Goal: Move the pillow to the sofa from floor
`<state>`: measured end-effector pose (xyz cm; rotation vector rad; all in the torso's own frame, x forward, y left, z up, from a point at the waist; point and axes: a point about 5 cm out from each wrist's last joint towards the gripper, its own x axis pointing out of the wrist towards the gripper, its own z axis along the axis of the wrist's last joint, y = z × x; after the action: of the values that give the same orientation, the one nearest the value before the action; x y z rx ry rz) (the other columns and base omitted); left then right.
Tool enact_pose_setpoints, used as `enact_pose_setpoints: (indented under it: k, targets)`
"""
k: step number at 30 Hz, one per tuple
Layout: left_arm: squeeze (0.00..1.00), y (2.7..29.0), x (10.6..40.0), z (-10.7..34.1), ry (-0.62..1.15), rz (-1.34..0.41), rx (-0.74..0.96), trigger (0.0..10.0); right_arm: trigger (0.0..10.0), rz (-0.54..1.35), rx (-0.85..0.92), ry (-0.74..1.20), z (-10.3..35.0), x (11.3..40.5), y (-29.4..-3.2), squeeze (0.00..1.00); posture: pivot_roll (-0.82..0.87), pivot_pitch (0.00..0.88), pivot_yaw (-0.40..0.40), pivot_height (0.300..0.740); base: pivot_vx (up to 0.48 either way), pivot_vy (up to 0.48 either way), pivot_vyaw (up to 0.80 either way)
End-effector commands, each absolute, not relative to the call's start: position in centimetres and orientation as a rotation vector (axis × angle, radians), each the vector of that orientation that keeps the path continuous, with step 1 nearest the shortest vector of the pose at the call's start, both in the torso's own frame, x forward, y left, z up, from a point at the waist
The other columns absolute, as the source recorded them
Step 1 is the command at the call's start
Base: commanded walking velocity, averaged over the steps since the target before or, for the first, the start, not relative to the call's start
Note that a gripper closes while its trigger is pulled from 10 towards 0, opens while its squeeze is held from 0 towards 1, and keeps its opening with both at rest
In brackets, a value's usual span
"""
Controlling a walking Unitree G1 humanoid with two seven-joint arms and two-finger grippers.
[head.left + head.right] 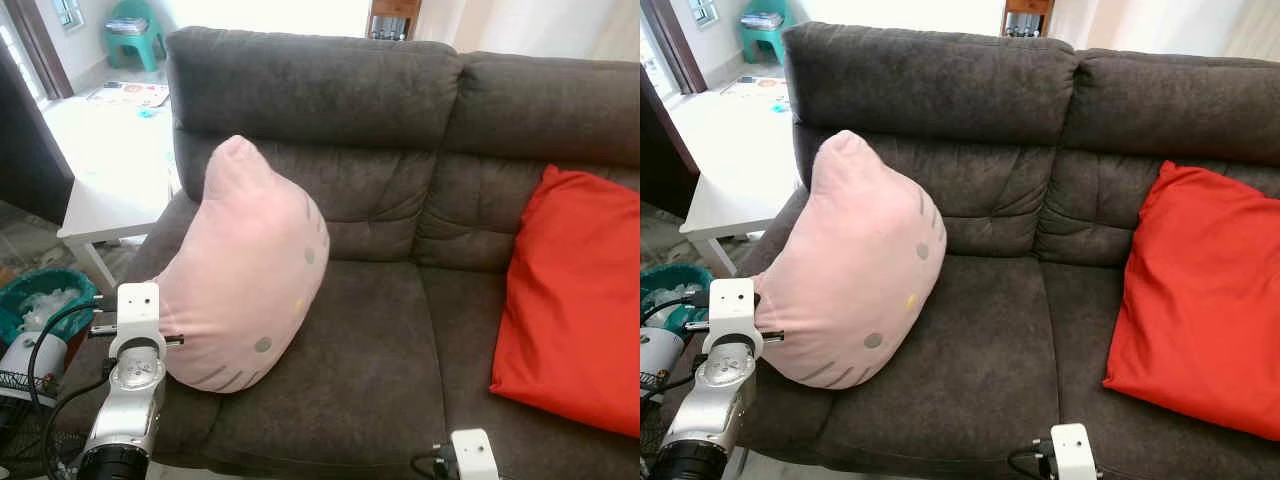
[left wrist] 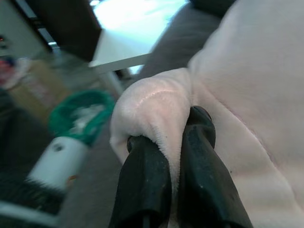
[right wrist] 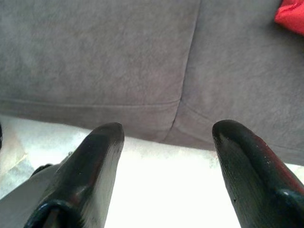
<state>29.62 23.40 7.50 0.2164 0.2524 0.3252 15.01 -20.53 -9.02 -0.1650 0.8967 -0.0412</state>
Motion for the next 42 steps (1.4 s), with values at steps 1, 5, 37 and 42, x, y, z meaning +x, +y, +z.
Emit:
enact_pose_setpoints:
  k: [1,5,37,42]
  targets:
    - [0.0,21.3,29.9,6.9,0.253,0.156,0.179,10.0,10.0,-0.041,-0.158,0.912,-9.2,14.5,-20.4,0.0,0.1,0.034,-0.061,0.74,0.0,0.0,0.0]
    - [0.0,18.7,30.1,7.4,0.211,-0.052,0.238,10.0,10.0,-0.049,-0.146,0.928,-9.4,14.2,-20.4,0.0,0.1,0.033,-0.059,0.74,0.0,0.0,0.0]
    - [0.0,17.4,29.7,7.8,0.132,-0.114,0.146,10.0,10.0,-0.064,-0.11,0.979,-9.9,13.2,-20.3,0.0,0.1,0.035,-0.063,0.74,0.0,0.0,0.0]
    - [0.0,17.7,29.6,8.2,0.105,-0.104,0.144,10.0,10.0,-0.06,-0.108,0.98,-9.9,13.2,-20.3,0.0,0.1,0.036,-0.064,0.74,0.0,0.0,0.0]
